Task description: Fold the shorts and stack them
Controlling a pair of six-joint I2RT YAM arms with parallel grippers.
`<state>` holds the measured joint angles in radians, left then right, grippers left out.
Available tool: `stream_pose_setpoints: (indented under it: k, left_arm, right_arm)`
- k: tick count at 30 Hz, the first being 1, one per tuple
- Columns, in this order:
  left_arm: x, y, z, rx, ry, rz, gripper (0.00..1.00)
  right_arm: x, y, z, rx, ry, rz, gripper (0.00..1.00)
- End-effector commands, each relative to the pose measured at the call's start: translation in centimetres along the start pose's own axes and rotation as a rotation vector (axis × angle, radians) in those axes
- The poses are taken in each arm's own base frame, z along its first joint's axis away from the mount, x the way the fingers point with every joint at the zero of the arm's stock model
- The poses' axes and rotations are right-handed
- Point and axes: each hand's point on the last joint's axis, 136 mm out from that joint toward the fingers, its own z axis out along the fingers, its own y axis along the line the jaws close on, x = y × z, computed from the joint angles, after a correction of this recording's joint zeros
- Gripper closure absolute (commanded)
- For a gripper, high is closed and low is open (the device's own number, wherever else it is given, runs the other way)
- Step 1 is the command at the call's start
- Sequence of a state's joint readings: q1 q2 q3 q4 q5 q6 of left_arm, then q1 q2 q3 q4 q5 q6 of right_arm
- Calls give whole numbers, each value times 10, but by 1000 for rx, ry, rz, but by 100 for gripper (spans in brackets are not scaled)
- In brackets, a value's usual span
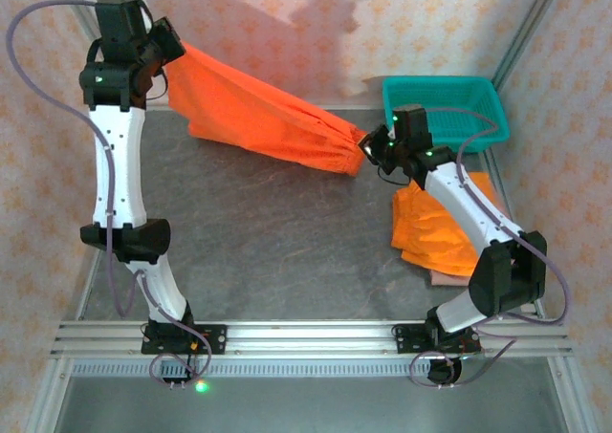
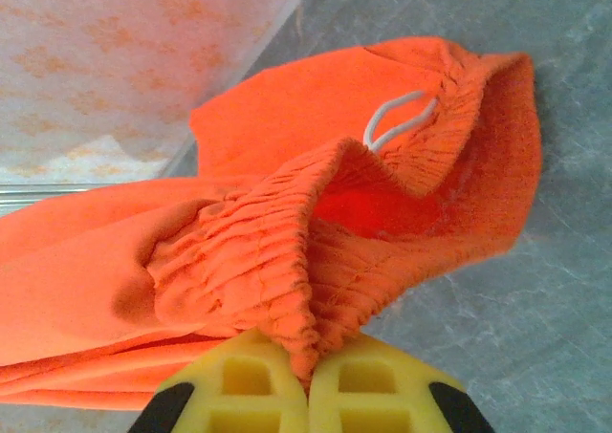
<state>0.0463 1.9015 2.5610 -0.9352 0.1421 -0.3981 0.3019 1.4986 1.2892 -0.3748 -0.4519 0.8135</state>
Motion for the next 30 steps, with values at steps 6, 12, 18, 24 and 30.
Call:
stream_pose_setpoints:
  k: [6, 12, 18, 24, 30]
  left_arm:
    - [52, 41, 14, -133, 182, 64, 100]
    - [76, 65, -55, -182, 153, 105, 100]
    - [94, 90, -108, -250, 113, 100, 100]
    - [79, 81, -114, -231, 81, 85, 100]
    - [67, 71, -64, -236, 140, 111, 100]
  right_arm:
    - [27, -47, 8, 122, 119, 49, 100]
    - [78, -76, -1, 194, 272, -34, 100]
    - [101, -98, -5, 252, 310, -58, 100]
    - [84, -87, -4, 268, 245, -77, 100]
    - [69, -79, 13, 280, 218, -53, 99]
